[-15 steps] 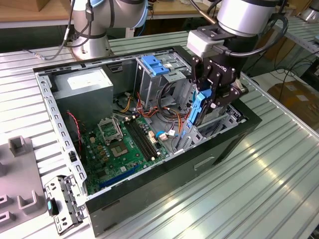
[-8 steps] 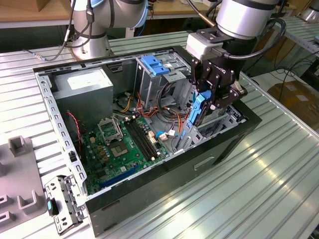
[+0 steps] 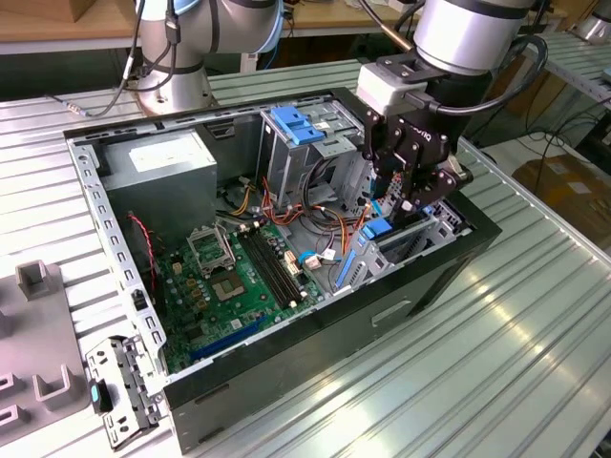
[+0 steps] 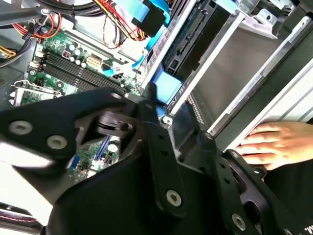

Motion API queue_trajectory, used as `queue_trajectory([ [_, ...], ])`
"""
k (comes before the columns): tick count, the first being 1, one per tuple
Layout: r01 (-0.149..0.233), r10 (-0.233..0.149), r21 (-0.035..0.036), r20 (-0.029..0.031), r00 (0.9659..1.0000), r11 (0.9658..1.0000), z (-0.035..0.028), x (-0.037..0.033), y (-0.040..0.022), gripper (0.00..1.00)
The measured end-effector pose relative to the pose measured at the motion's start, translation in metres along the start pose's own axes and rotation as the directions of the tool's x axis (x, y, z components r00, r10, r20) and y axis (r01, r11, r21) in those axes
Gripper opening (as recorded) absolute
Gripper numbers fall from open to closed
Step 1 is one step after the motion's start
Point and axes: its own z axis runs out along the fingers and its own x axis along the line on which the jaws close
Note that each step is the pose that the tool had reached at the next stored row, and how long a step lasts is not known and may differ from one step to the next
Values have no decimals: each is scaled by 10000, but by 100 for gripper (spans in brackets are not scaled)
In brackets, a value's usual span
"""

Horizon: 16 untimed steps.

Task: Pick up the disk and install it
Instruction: 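Insert the disk into the insertion slot, then insert the first disk wire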

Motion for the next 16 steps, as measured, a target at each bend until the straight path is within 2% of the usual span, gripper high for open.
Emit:
queue_trajectory([
  [1,0,0,1,-6,10000,10000,0,0,0,31],
  [2,0,0,1,-11,10000,10000,0,0,0,31],
  [5,0,0,1,-23,10000,10000,1,0,0,11],
  [16,1,-1,1,-80,10000,10000,1,0,0,11],
])
